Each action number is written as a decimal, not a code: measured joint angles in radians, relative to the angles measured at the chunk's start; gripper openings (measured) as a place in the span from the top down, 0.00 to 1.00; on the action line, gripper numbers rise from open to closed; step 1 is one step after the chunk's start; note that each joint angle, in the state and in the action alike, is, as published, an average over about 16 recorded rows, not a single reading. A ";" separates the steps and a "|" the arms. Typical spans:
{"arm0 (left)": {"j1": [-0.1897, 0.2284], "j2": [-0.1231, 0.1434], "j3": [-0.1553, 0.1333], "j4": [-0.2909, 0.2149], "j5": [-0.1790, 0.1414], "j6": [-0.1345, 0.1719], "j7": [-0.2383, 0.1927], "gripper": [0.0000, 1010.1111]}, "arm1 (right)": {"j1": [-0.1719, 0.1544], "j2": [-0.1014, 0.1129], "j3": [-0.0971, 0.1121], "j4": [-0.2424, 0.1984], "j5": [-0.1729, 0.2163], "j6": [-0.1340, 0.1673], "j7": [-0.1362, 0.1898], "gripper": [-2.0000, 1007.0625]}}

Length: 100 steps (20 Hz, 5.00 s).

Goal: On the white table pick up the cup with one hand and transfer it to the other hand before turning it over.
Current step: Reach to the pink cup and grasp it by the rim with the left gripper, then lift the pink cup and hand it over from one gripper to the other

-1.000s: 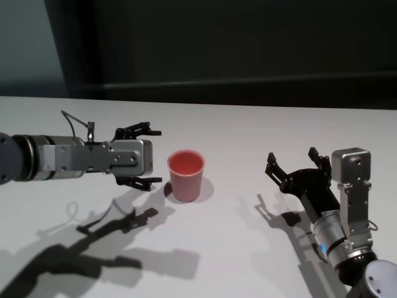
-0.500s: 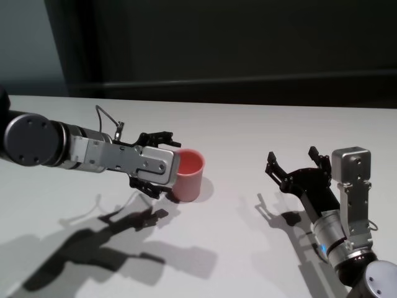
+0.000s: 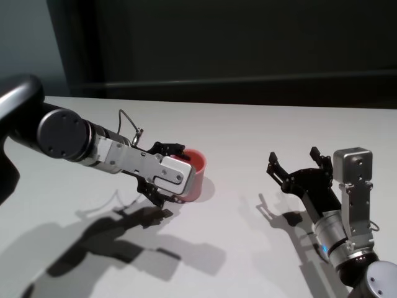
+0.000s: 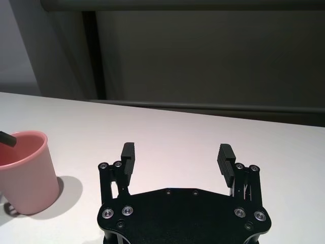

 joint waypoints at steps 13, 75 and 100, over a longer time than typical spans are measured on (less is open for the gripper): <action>-0.088 -0.062 0.091 0.116 0.044 -0.041 -0.040 0.01 | 0.000 0.000 0.000 0.000 0.000 0.000 0.000 0.01; 0.096 -0.068 -0.100 0.149 -0.485 -0.136 0.208 0.95 | 0.000 0.000 0.000 0.000 0.000 0.000 0.000 0.01; 0.124 -0.290 -0.231 0.331 -0.911 -0.219 0.145 0.95 | 0.000 0.000 0.000 0.000 0.000 0.000 0.000 0.01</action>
